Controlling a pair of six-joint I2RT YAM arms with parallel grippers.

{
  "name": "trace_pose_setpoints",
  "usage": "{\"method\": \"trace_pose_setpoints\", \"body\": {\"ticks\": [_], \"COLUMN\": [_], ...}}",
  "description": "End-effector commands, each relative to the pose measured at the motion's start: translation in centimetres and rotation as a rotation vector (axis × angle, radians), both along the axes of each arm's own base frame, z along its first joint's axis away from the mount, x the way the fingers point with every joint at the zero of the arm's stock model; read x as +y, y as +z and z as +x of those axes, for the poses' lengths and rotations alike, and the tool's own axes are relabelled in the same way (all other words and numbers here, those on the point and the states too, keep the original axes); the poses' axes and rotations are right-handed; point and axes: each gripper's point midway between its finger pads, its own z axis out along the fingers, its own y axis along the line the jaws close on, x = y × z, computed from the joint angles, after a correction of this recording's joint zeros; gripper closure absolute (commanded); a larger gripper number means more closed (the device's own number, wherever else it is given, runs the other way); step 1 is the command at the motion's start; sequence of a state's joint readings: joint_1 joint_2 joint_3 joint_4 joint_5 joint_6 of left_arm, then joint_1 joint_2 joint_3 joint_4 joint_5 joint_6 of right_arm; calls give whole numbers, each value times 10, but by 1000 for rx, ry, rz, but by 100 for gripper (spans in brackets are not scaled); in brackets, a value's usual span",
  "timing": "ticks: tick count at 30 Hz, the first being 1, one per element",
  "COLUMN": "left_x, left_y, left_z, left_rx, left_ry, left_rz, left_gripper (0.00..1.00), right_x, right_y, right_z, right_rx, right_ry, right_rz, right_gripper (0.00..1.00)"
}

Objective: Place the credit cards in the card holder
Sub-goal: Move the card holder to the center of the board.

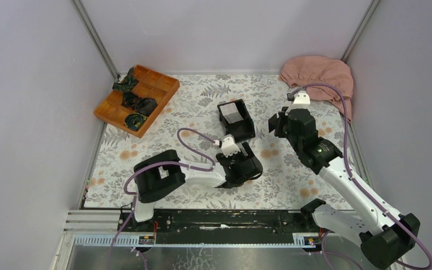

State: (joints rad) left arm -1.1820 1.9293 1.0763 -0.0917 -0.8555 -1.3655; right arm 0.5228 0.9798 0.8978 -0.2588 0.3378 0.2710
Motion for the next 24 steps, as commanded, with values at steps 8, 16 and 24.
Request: {"method": "trace_pose_setpoints", "body": {"ticks": [8, 16, 24], "left_x": [31, 41, 38], "left_y": [-29, 38, 75], "left_z": [-12, -21, -32], "left_rx": [136, 0, -96], "left_ry": [150, 123, 29], "left_rz": [-58, -126, -161], "left_gripper": [3, 0, 0], "right_x": [1, 20, 43], "right_y": [0, -10, -10], "right_z": [-17, -39, -59], "right_rx": [10, 61, 97], "right_ry": [21, 98, 192], "right_rz": [47, 67, 96], "right_gripper": [100, 100, 100]}}
